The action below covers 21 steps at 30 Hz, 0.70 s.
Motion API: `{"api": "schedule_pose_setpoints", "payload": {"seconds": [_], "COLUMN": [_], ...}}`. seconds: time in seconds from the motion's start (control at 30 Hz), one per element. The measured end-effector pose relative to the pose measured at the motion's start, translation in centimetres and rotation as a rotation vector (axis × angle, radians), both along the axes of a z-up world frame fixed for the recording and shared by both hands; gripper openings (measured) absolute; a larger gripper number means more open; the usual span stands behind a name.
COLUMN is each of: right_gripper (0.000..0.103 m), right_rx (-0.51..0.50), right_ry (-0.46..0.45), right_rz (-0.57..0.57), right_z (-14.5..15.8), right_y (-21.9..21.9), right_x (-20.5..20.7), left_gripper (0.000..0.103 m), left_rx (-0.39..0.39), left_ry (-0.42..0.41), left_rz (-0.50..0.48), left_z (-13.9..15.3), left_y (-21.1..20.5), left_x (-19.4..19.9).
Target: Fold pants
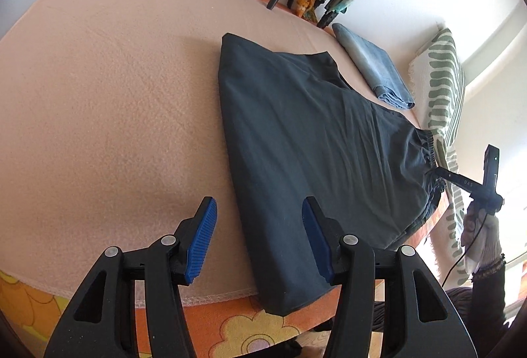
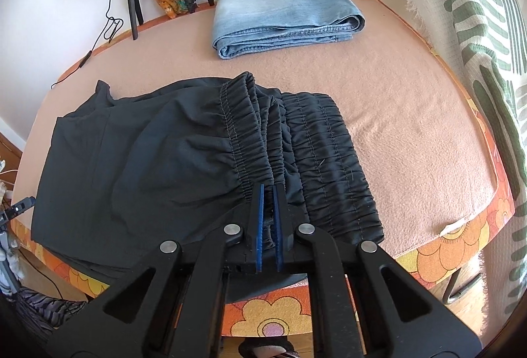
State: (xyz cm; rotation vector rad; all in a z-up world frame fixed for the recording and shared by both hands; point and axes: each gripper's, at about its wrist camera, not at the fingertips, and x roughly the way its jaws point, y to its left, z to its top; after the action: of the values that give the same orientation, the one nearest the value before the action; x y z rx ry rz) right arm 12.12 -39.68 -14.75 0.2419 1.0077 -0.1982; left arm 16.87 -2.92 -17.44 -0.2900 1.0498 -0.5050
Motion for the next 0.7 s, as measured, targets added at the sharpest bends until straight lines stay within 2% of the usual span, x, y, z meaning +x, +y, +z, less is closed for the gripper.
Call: {"api": "schedule_pose_setpoints", "payload": {"seconds": [0.13,0.2,0.23,0.37,0.5,0.53,0.57,0.7], "right_gripper": [0.011,0.026,0.029,0.035,0.046,0.047,0.047,0.048], "right_rx": [-0.014,-0.015,-0.006,0.067,0.136,0.148,0.152,0.155], "right_ry": [-0.062,-0.093,-0.109,-0.152,-0.173,-0.173,-0.172,-0.157], "right_rz": [0.007,0.02,0.032,0.112,0.2,0.222,0.243,0.314], "right_z": [2.1,2.9,3.4,4.7,5.6,5.7,5.8,5.8], "right_y": [1.1,2.0,2.6,5.6,9.4,10.4,11.6,15.6], "right_x": [-0.2,-0.1,0.0,1.0,2.7,3.1,3.6,5.8], "left_gripper": [0.053,0.053,0.053,0.052,0.05,0.046,0.038,0.029], "left_rx": [-0.014,-0.012,-0.015,-0.056,-0.107,-0.114,-0.119,-0.125], "left_ry": [0.01,0.003,0.0,0.002,0.01,0.01,0.012,0.012], "left_rz": [-0.007,-0.003,0.0,0.019,0.041,0.044,0.043,0.032], "left_z": [-0.5,-0.5,-0.5,-0.8,-1.0,-1.0,-1.1,-1.4], "left_y": [-0.4,-0.5,-0.4,-0.1,0.3,0.4,0.4,0.5], "left_x": [-0.5,-0.6,-0.7,-0.8,-0.9,-0.9,-0.9,-1.1]}}
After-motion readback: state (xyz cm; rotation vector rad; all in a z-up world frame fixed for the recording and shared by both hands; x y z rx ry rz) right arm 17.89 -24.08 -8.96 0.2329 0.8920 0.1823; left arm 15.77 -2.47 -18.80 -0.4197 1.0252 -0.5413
